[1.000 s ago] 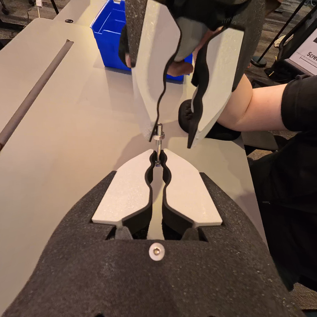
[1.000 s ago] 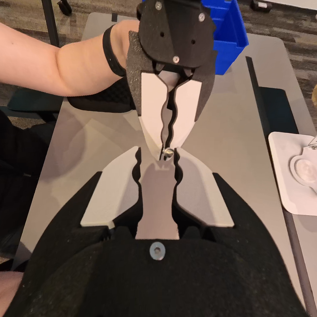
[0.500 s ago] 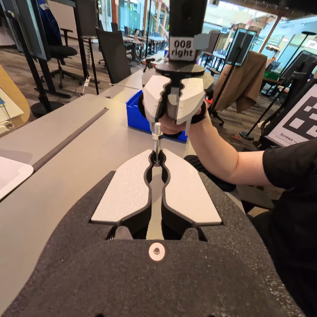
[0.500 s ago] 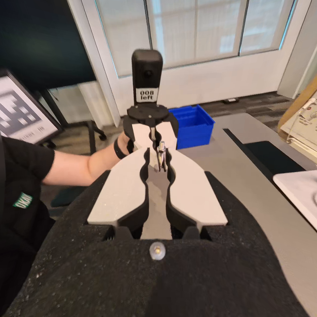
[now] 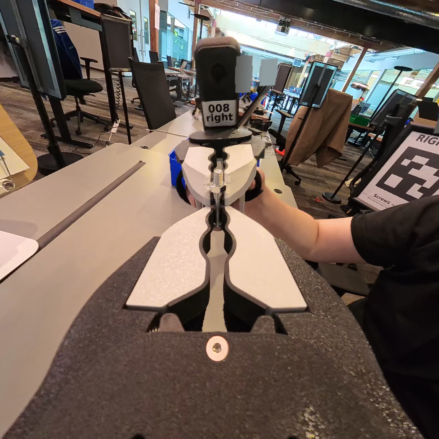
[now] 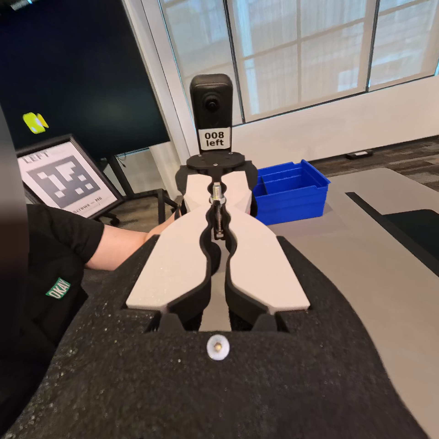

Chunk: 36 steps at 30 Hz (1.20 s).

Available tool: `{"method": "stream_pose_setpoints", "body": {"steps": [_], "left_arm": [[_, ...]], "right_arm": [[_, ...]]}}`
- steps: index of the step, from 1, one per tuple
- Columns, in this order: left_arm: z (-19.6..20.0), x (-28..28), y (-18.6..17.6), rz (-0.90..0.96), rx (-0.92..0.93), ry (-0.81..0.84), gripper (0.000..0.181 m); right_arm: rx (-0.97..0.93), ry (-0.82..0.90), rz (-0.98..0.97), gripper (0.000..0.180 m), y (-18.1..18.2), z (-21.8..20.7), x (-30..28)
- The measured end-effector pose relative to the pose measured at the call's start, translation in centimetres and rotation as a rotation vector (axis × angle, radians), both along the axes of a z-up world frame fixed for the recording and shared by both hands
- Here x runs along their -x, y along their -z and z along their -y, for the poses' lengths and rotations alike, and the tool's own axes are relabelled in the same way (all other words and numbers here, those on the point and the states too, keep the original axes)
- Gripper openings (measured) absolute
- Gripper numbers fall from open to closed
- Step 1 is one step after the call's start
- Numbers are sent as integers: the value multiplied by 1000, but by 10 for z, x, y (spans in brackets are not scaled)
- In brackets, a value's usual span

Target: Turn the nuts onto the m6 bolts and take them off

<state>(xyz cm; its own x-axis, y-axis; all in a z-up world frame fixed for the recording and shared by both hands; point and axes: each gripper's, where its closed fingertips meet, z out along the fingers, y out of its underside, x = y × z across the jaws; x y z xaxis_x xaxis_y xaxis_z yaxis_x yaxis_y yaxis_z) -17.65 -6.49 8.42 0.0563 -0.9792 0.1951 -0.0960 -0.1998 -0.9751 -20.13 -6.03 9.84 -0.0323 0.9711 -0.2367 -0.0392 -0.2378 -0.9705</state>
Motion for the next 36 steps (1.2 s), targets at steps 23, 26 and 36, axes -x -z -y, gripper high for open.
{"method": "stream_pose_setpoints", "body": {"steps": [23, 26, 36], "left_arm": [[-10, -1, 8, -37, -50, -67, 11], [-9, -2, 10, -50, -58, -67, 11], [-10, 1, 5, -31, -66, -79, 11]], "right_arm": [[-38, 47, -12, 5, 0, -11, -7], [-40, 48, -9, 5, 1, -11, -6], [-92, 73, 9, 5, 3, -10, 0]]}}
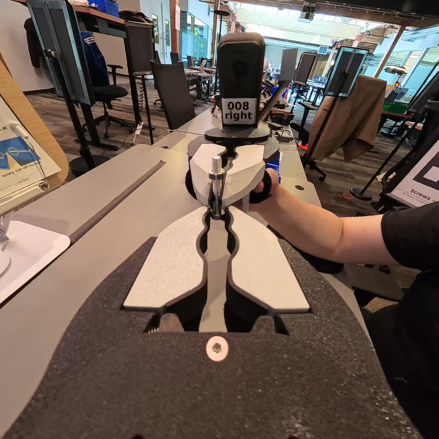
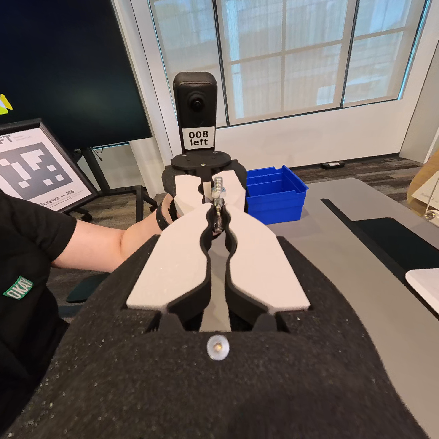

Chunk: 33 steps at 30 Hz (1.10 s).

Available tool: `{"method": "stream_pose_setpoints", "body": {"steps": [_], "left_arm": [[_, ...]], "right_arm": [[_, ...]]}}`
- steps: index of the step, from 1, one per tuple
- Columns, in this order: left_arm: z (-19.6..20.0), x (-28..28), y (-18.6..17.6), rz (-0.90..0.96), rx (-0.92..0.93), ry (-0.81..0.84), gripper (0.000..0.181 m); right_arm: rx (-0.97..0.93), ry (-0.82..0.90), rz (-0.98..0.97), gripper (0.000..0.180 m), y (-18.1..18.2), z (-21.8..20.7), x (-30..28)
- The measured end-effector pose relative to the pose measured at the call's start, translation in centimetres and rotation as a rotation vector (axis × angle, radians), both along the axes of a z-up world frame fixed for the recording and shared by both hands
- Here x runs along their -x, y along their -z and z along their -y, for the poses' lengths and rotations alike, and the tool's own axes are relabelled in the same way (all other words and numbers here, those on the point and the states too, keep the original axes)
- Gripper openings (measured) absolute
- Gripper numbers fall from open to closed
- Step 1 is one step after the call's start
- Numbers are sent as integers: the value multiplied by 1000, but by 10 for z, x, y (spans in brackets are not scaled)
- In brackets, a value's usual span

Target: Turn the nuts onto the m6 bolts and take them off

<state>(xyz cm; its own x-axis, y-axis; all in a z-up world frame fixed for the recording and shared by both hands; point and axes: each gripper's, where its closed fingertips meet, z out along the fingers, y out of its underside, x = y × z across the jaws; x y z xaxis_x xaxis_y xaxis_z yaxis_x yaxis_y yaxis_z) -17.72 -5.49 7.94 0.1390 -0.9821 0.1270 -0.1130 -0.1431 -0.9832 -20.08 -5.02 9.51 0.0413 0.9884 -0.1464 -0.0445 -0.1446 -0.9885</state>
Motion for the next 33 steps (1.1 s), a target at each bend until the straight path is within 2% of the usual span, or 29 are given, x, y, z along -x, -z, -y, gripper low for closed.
{"method": "stream_pose_setpoints", "body": {"steps": [2, 4, 5, 9, 11, 13, 16, 19, 21, 24, 29, 33], "left_arm": [[-1, 0, -2, 16, -3, -14, 14], [-5, 1, -2, 16, 2, -38, 34], [-6, 2, -2, 12, 6, -41, 37], [-6, 4, -1, 18, 18, -28, 34], [-6, 5, 0, 11, 27, -23, 32], [-8, 7, 0, 0, 26, -32, 31], [-7, 6, 1, -11, 23, -29, 30], [-4, 1, 6, -37, 26, -22, 28], [-3, -3, 11, -75, 13, -30, 28], [3, -10, 12, -92, -3, -28, 28], [0, -21, 10, -115, -2, -86, 27], [-1, -29, 7, -157, 15, -139, 27]], "right_arm": [[-7, 11, -16, 5, -2, -2, -2], [0, 16, -32, 5, -6, -3, -6], [1, 23, -38, 5, -8, -4, -9], [-36, 123, -2, 5, -27, -5, -38], [-94, 288, 97, 5, -45, -2, -74], [-160, 533, 217, 5, -61, 5, -132], [-74, 814, 357, 5, -63, 18, -230], [175, 955, 518, 5, -23, 16, -325], [381, 1048, 616, 5, 21, 8, -388], [628, 1069, 701, 5, 91, -1, -451], [861, 1025, 794, 6, 179, -19, -494], [905, 954, 877, 6, 209, -32, -493]]}}
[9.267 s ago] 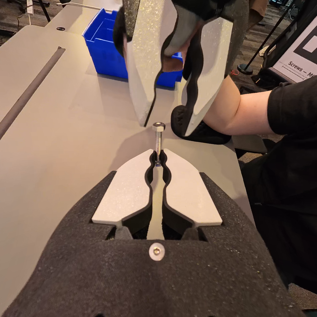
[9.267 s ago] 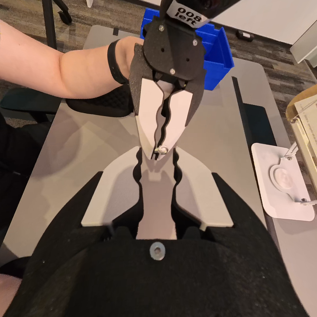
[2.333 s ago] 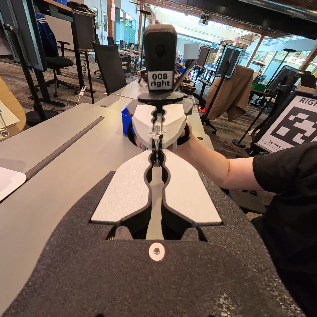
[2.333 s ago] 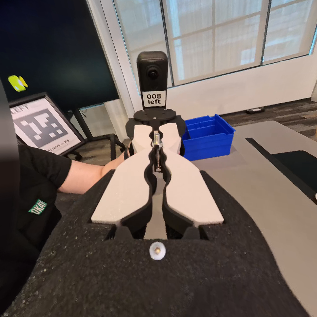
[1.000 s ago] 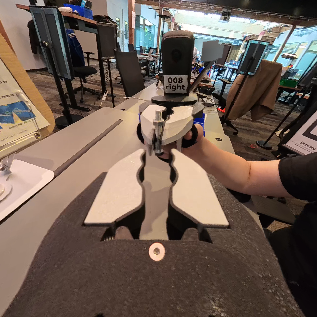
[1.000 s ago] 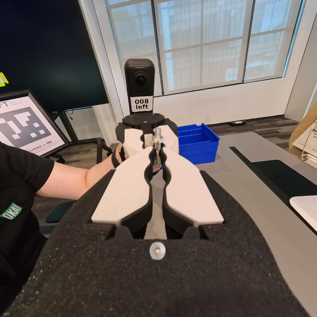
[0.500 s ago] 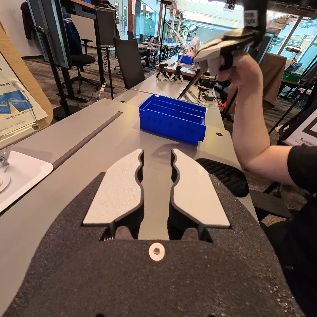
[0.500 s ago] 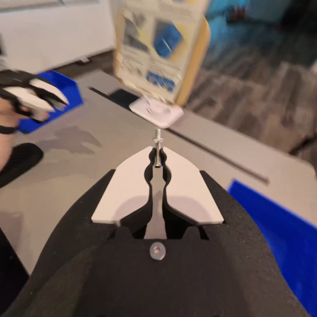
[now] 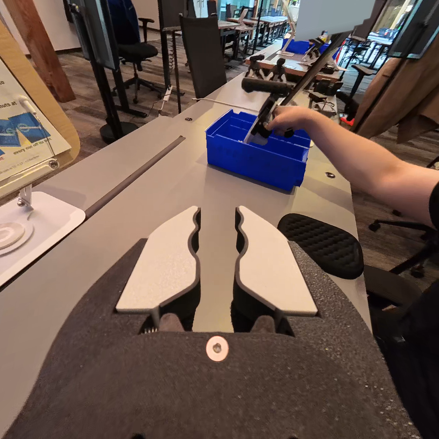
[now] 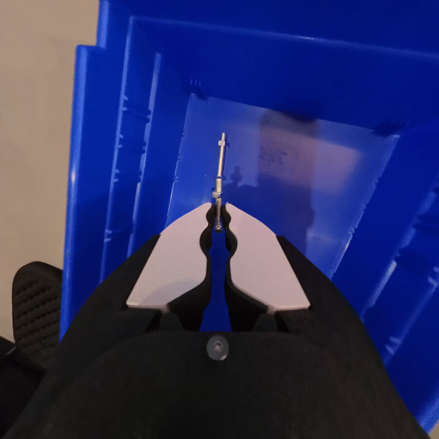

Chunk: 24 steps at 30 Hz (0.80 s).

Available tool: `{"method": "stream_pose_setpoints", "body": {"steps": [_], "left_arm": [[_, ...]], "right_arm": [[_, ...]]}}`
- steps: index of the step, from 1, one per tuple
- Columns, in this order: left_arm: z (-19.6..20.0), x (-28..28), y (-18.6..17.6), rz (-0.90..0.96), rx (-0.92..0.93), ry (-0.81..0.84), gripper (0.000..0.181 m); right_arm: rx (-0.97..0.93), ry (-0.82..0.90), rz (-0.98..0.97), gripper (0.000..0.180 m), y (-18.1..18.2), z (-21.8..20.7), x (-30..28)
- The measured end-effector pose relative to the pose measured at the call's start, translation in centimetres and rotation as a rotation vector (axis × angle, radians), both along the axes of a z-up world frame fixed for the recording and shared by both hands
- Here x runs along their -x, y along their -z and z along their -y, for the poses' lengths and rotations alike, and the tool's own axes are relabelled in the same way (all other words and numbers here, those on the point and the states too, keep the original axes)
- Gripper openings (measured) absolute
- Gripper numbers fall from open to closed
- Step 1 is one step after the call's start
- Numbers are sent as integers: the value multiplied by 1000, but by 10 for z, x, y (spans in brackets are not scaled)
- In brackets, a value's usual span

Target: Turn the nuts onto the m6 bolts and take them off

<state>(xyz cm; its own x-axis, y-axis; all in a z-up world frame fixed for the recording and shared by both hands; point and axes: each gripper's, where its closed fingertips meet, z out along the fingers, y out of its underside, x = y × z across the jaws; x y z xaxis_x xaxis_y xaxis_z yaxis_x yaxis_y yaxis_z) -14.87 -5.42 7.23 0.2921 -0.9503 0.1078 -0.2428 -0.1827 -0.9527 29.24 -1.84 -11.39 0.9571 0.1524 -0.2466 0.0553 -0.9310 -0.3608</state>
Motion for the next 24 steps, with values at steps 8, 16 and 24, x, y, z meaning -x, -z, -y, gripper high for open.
{"method": "stream_pose_setpoints", "body": {"steps": [8, 16, 24], "left_arm": [[15, -10, -13, -14, -22, -58, 26], [14, -27, -8, -33, -17, -48, 26], [13, -6, -2, -8, -10, -46, 28]], "right_arm": [[143, -34, 46, 6, 35, -16, -6], [112, -41, 9, 6, 44, -27, 2], [-67, -10, 24, 23, 17, -28, -8]]}}
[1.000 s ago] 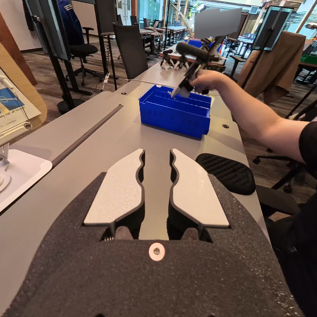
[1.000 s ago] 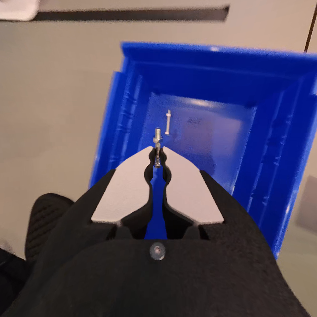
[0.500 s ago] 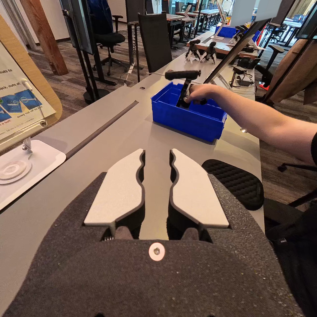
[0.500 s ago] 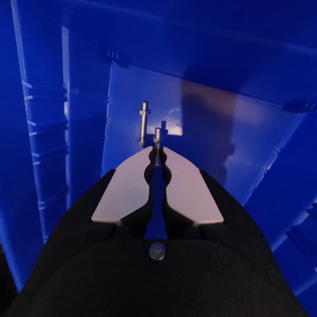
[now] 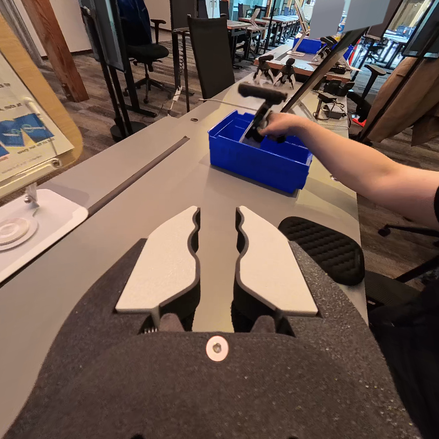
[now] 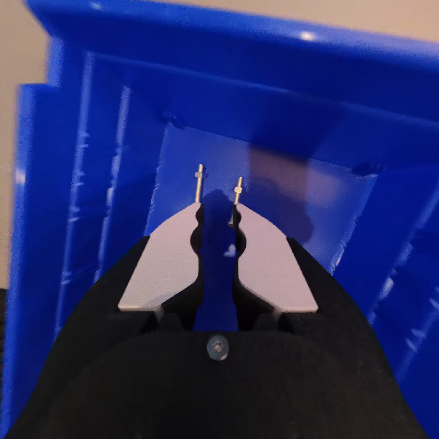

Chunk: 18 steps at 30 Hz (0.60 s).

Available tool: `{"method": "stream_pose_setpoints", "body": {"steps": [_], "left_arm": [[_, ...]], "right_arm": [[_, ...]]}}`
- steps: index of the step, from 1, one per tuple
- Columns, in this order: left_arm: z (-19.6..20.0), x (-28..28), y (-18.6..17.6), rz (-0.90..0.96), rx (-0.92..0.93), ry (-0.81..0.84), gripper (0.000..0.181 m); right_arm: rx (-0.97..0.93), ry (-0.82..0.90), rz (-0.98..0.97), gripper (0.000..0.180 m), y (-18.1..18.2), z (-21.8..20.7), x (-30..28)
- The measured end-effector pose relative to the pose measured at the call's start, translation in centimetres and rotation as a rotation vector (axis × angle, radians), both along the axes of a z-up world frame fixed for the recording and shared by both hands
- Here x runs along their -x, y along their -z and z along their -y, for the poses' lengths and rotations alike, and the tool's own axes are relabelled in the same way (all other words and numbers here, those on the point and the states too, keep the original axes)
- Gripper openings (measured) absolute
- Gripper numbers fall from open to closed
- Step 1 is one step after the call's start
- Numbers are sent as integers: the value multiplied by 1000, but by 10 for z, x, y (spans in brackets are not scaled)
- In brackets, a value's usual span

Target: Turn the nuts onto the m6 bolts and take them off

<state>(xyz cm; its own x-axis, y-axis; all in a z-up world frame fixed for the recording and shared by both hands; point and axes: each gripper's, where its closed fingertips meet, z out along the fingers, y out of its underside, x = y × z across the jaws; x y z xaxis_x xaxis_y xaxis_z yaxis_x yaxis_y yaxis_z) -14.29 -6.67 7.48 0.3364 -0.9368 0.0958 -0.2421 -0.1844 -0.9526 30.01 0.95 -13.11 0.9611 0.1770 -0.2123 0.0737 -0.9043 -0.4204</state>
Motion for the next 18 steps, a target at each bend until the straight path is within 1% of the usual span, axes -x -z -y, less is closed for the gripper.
{"method": "stream_pose_setpoints", "body": {"steps": [3, 6, 9, 11, 14, 16, 18], "left_arm": [[-3, 33, -4, -21, -45, -66, 28], [-10, 82, -4, -98, -90, -182, 28], [-15, 140, -4, -176, -98, -320, 28], [-19, 186, -4, -246, -106, -430, 28], [-23, 257, -1, -352, -81, -592, 28], [-24, 300, 4, -398, -41, -674, 28], [-26, 337, 16, -442, 30, -731, 28]], "right_arm": [[-145, 33, 19, 24, -45, 7, 0], [-314, 38, 21, 27, -110, 18, 19], [-505, 3, 7, 27, -180, 31, 64], [-615, -62, -23, 28, -218, 41, 108], [-729, -189, -104, 27, -257, 55, 183], [-769, -272, -136, 27, -270, 62, 228], [-792, -334, -134, 27, -276, 66, 264]]}}
